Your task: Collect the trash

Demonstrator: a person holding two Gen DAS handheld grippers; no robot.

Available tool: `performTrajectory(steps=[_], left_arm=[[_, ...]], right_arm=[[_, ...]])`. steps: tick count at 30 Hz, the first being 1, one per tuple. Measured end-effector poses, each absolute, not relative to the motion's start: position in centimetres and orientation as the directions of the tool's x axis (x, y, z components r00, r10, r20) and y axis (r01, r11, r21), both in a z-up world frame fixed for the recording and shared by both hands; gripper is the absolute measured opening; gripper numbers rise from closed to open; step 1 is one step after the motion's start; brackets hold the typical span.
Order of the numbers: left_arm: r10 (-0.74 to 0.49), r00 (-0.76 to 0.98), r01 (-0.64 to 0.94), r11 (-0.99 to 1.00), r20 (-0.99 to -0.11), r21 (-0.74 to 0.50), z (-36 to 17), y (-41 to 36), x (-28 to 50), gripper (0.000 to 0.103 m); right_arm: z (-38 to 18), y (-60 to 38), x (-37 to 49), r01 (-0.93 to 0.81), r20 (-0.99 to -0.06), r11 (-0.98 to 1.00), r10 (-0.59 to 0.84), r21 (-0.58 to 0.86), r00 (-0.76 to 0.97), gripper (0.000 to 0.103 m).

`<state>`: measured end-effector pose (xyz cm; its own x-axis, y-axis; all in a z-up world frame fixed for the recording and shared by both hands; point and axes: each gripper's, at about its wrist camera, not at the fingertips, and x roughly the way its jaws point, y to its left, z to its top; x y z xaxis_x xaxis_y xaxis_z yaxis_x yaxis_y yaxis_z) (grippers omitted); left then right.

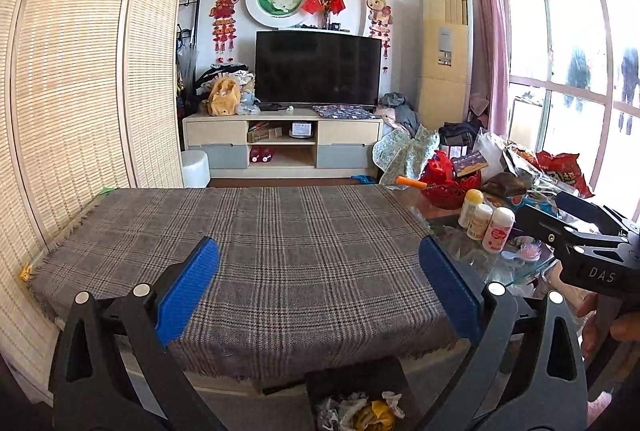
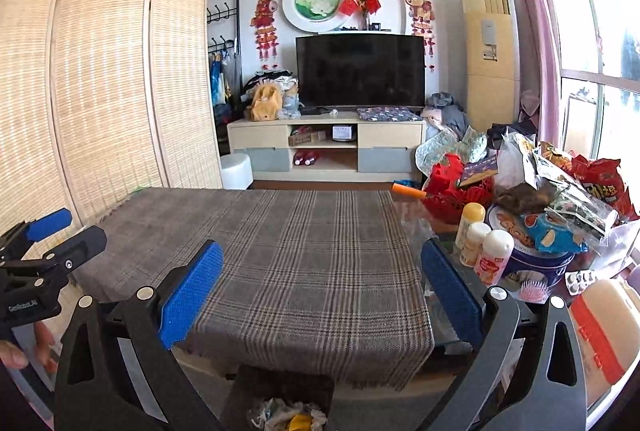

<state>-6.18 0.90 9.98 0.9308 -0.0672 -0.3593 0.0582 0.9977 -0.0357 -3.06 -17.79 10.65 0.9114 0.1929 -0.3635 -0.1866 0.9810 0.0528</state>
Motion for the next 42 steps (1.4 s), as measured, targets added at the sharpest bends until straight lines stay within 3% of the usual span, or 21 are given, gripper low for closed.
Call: performTrajectory(steps=[5,22,42], left_arm=[[-0.059,0.932,0.054,0.998,-0.358,-0.026,8.9,0.9,-5.2,0.095],[-0.022,0.942,0.014,1.000,-0.334,-0.027,5.6,1.8,-5.2,0.095],[-0.013,0.937,0.001,0.999,-0.348,-0.035,5.0,2.1,-5.0,0.095]], right_arm=[[9.2,-18.0,-2.4,-0.142,-0.334,0.989,0.148,0.041,0.931,0.100],[5.4,-17.7,-2.1,-0.130,-0.393,0.991,0.133,0.035,0.910,0.100],[5.0,-17.2,-2.2,-0.135,-0.405,0.991,0.133,0.025,0.905,0.100]])
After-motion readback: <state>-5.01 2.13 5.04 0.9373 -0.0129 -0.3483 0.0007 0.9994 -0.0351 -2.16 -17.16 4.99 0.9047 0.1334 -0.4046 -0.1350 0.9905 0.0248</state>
